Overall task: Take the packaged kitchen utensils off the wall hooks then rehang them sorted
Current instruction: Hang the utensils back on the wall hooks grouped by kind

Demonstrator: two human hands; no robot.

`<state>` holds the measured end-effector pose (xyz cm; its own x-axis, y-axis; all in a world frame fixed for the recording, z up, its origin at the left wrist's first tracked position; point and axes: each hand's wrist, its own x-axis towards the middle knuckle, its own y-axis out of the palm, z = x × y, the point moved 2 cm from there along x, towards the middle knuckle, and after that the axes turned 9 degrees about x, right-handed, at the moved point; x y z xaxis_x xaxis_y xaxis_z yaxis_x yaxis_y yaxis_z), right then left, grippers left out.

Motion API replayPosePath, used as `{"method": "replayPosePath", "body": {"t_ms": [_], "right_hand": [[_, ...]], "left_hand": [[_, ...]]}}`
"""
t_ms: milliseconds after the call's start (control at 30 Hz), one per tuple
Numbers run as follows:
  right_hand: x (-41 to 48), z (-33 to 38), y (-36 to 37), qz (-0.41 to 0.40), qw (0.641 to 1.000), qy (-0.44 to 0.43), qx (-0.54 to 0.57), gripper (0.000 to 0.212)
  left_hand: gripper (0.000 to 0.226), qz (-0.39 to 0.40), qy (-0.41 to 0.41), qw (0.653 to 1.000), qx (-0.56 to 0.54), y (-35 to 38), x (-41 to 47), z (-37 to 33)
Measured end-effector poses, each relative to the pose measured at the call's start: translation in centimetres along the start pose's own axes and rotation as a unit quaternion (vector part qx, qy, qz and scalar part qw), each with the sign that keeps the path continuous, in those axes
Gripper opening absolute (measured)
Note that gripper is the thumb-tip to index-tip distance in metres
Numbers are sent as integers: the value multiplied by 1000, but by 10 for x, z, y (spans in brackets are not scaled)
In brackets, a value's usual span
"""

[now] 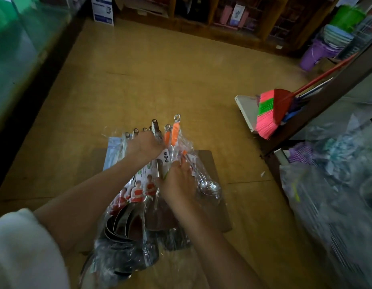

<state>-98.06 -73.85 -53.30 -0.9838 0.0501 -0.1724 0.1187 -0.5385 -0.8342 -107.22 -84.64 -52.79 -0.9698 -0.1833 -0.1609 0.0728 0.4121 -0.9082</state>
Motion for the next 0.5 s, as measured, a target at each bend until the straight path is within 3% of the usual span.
{"method": "replayPosePath", "body": {"t_ms": [100,333,500], "right_hand": [[2,-1,5,-6,1000,-2,-9,54],[2,-2,-7,-8,999,-17,33,61],[-3,-7,-15,-48,985,-3,169,57]], "left_hand": [[61,-5,-35,998,-52,7,4,-1],[49,0,-48,979,-197,5,7,-1],[25,1,-43,921,-387,-16,-6,-5]]}}
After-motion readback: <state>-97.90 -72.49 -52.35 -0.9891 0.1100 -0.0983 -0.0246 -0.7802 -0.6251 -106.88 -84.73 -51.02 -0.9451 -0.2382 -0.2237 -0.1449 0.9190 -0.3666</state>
